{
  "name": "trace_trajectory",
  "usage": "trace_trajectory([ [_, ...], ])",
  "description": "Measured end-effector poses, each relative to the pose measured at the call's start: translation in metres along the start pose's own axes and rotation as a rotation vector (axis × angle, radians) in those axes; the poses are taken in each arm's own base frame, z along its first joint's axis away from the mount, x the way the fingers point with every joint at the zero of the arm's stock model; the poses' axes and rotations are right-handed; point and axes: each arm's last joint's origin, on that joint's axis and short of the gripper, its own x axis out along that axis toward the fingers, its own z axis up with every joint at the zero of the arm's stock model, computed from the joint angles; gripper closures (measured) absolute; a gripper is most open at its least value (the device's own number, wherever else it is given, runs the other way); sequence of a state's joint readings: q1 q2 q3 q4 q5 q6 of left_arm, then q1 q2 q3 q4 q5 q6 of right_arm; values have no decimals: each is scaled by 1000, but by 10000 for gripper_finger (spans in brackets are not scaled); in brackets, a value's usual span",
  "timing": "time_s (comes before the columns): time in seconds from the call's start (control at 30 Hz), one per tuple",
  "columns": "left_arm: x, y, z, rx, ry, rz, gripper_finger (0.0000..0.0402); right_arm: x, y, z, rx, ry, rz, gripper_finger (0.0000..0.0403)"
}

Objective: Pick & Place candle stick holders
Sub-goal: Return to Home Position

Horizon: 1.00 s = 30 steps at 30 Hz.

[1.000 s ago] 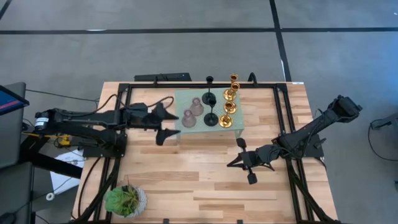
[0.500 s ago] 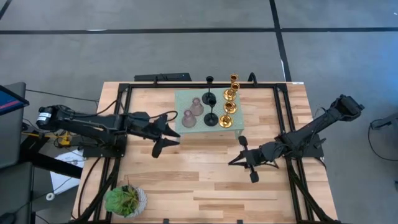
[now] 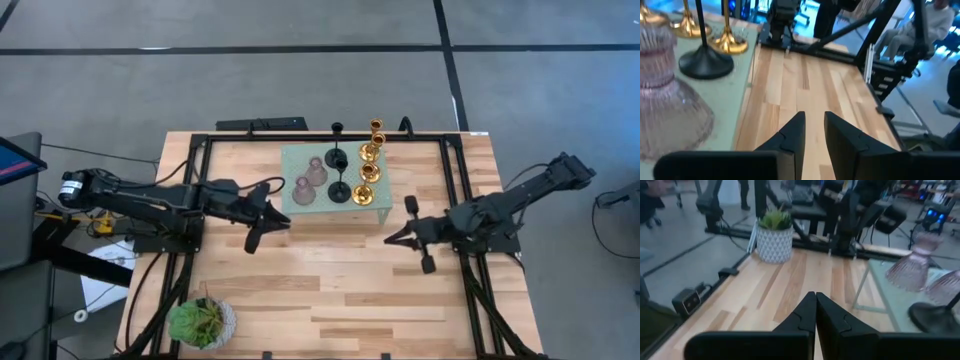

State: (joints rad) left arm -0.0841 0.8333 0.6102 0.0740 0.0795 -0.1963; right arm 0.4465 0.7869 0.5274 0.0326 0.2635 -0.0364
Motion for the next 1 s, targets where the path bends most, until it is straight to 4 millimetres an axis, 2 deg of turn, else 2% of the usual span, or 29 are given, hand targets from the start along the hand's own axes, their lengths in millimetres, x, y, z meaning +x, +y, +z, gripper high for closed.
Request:
trace_trajectory([
  [0.17, -1, -2, 6, 16, -59, -15, 333, -17, -5, 7, 12, -55, -2, 403],
  [0.3, -6, -11, 8, 142, -84, -49, 353, -25, -9, 2, -25, -8, -14, 403],
  [0.47, -11, -25, 9, 233, -117, -30, 395, -27, -12, 0, 14, 6, 11, 403],
  [0.57, -14, -34, 8, 273, -128, -5, 397, -27, -13, 0, -13, 3, 79, 403],
  [0.7, -19, -42, 7, 336, -133, 48, 397, -30, -19, 1, -31, -6, 72, 403],
  [1.0, -41, -35, 8, 349, -178, 67, 398, -53, -37, 2, -13, -58, 101, 403],
])
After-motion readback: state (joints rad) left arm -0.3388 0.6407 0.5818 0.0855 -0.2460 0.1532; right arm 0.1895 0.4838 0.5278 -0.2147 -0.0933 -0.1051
